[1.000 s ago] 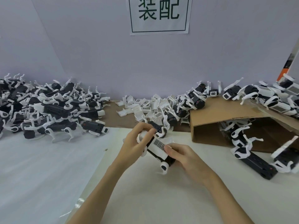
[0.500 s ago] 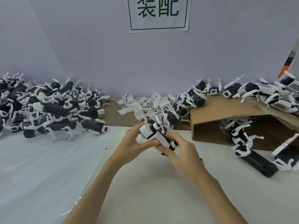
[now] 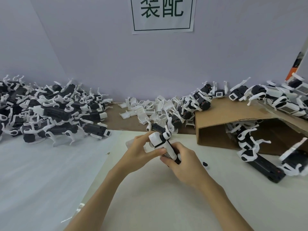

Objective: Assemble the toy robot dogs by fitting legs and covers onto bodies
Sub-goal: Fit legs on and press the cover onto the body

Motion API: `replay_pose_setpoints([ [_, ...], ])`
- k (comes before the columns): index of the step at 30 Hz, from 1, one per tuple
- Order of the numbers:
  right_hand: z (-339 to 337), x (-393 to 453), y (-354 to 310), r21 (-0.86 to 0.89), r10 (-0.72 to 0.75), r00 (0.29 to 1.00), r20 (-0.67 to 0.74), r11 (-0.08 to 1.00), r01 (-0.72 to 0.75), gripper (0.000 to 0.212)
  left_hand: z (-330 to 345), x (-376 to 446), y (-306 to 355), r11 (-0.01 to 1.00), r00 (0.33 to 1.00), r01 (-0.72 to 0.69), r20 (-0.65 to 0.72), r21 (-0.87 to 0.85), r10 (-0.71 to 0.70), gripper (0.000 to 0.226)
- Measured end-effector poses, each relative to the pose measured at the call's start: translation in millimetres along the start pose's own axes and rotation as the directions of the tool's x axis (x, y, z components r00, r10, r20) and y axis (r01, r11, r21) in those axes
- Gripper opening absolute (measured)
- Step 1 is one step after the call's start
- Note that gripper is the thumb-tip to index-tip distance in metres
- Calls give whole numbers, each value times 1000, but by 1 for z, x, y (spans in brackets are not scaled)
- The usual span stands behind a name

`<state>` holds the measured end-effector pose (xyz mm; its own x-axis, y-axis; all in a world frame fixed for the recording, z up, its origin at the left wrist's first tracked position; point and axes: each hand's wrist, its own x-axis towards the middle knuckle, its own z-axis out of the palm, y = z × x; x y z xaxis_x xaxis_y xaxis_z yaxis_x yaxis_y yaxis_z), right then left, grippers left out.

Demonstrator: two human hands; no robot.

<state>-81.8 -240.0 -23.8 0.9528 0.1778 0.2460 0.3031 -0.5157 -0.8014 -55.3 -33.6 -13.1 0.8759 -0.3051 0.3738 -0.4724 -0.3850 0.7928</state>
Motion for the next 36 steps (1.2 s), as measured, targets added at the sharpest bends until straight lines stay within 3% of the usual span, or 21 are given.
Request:
replay_pose_setpoints([
  [5,6,-2,-10,-191,-26,1000,6,981,27,38,-5,-1,2,996,1000,-14,24,-83,16,19],
  [11,0,-3,-5,63,49,992,113,996,-56,41,-4,-2,7,994,999,-38,12,-106,39,25],
  [27,9,-5,-14,-55,18,1000,-12,998,-19,40,-12,-5,9,993,998,-36,40,-116,41,20],
  [32,5,-4,-7,14,34,998,60,999,-35,38,-7,-3,10,994,999,-31,36,-101,35,26],
  [36,5,-3,-5,77,30,999,30,997,-32,36,-3,-2,7,998,999,-33,20,-59,34,30],
])
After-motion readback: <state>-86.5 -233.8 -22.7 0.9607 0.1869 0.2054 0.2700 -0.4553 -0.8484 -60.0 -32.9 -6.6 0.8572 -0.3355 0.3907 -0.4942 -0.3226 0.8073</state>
